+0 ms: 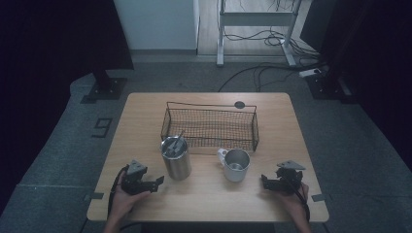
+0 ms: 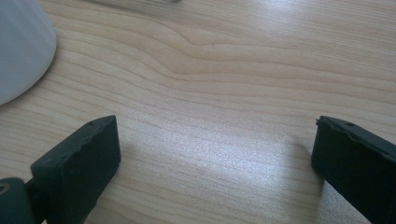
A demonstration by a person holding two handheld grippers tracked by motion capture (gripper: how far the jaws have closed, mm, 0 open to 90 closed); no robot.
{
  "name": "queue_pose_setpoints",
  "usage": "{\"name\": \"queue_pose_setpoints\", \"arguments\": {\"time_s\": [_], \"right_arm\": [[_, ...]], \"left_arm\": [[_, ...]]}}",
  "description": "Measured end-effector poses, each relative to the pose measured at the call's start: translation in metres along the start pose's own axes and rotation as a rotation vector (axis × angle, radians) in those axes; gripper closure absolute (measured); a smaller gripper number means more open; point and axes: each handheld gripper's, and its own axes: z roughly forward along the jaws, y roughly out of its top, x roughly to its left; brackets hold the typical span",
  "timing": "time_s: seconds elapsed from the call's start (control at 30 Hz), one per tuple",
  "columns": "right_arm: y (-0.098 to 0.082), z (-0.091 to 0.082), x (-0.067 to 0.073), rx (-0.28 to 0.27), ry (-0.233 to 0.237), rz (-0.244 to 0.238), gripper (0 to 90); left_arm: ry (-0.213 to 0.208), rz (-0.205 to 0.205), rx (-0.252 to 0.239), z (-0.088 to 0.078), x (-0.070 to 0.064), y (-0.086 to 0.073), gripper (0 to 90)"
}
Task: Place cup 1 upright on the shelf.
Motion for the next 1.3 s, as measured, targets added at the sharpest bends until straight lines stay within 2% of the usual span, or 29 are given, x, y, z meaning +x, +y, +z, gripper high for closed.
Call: {"name": "queue_pose_setpoints", "arguments": {"time_s": [0.13,0.53,0.63,0.7,0.77,0.8,1.0,1.13,1.3], "right_arm": [[0.000,0.000,0.000,-0.001,0.000,0.000,1.5],[0.000,0.000,0.000,-0.005,-0.004,0.002,2.5],[0.000,0.000,-0.001,-0.005,0.001,-0.002,2.6],[0.000,0.000,-0.001,-0.006,0.000,-0.002,2.8],[0.000,0.000,-0.001,-0.006,0.000,-0.002,2.8],[0.000,0.000,-0.001,-0.006,0.000,-0.002,2.8],[0.000,0.000,-0.001,-0.007,-0.001,-0.001,3.2],[0.000,0.000,-0.001,-0.008,-0.002,0.001,3.6],[0.000,0.000,-0.001,-0.009,-0.003,0.002,3.9]], "left_arm": [[-0.019,-0.008,-0.019,-0.002,-0.002,0.002,15.4],[-0.020,-0.025,-0.007,0.002,-0.002,0.001,15.5],[-0.037,-0.035,-0.025,-0.001,-0.001,0.002,15.2],[-0.054,-0.049,-0.066,-0.008,0.001,0.004,15.3],[-0.056,-0.052,-0.077,-0.011,0.001,0.005,15.3],[-0.059,-0.051,-0.099,-0.016,0.002,0.005,15.2],[-0.065,-0.047,-0.133,-0.024,0.001,0.008,15.0],[-0.087,-0.040,-0.157,-0.032,-0.001,0.012,15.0],[-0.087,-0.037,-0.178,-0.038,-0.002,0.013,14.8]]}}
